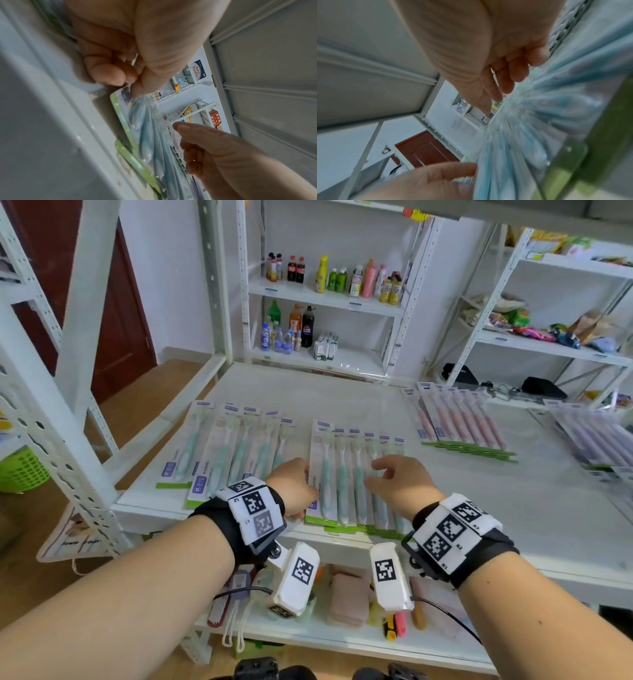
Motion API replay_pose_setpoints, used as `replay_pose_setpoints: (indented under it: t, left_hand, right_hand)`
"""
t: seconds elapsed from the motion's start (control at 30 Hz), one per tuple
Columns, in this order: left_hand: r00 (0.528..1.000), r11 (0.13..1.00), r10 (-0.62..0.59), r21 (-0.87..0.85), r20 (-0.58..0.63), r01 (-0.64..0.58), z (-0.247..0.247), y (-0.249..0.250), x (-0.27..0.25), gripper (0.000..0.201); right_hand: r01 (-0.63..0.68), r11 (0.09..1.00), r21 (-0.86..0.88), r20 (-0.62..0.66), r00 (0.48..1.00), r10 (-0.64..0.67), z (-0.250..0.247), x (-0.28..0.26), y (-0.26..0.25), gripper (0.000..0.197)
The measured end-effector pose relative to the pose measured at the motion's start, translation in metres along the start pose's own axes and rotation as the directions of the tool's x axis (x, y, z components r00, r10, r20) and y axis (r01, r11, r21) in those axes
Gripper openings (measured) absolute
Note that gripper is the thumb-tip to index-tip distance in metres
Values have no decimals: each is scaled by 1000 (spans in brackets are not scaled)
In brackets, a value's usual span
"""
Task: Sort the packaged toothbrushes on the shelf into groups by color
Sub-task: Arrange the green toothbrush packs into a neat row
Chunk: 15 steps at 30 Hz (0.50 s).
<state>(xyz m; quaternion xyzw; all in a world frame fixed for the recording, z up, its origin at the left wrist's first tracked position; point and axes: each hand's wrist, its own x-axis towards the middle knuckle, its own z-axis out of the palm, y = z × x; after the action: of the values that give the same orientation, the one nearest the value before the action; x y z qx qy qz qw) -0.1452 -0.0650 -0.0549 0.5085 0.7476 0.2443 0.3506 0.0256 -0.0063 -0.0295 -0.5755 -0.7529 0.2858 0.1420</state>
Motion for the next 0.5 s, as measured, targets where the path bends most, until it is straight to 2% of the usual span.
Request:
replay_pose_setpoints:
  t: [0.07, 0.1, 0.2, 0.27, 0.37, 0.5]
  left_hand:
    - [1000, 996, -8, 84, -7, 8, -1, 3, -2, 11]
    - [1000, 993, -14, 117, -13, 15, -1, 4, -2, 15]
    - [999, 972, 12, 237, -30, -4, -2, 6, 3, 53]
    - [995, 953, 101, 291, -19, -91, -2, 10, 3, 65]
    - [970, 899, 208, 366, 129, -242, 1, 15, 3, 78]
    - [940, 833, 177, 464, 290, -301, 6, 18, 6, 96]
  right_hand:
    - [-15, 1000, 16, -57, 998, 16, -7, 2, 11, 44]
    - [-24, 999, 28, -75, 997, 26, -10, 2, 16, 45]
    - [-43, 995, 86, -66, 997, 49, -13, 0, 30, 50]
    - [-24, 996, 85, -29, 999, 27, -11, -2, 35, 55]
    - [25, 996, 85, 38, 999, -28, -7, -5, 35, 57]
    - [153, 986, -66, 142, 980, -142, 1, -4, 25, 51]
